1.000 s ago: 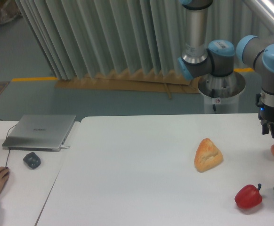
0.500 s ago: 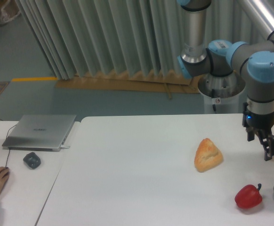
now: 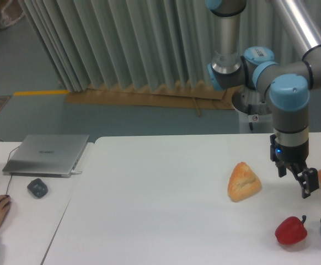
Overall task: Place the red peppers in a basket
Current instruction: 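Lower the open gripper over the red bell pepper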
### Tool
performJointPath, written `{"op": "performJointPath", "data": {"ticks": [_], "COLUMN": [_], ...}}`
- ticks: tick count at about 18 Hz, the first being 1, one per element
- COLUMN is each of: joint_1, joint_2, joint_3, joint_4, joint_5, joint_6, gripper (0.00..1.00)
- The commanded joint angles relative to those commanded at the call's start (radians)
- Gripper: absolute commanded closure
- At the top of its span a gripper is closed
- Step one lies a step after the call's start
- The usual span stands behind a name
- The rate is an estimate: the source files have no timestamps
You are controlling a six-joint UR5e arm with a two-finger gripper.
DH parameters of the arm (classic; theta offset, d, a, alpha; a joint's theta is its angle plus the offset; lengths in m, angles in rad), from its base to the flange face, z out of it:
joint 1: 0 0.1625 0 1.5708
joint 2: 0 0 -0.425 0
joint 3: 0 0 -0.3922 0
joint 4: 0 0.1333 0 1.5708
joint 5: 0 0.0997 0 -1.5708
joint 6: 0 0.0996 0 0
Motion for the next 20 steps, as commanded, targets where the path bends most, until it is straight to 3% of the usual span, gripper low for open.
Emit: {"op": "performJointPath", "data": {"ticks": [2, 6, 9, 14, 20], "joint_1": [-0.005, -0.012, -0.035, -0.055, -0.054], "joint_2": [-0.015, -0.035, -0.048, -0.092, -0.150], "joint_3": [0.000, -0.002, -0.014, 0.008, 0.060], "joint_4": [0.023, 0.043, 0.118, 0.120, 0.121], "joint_5": [0.000, 0.002, 0.006, 0.097, 0.098], "joint_6": [-0.103, -0.143, -0.165, -0.174, -0.177], "gripper": [0.00, 0.00, 0.00, 0.00, 0.00]}}
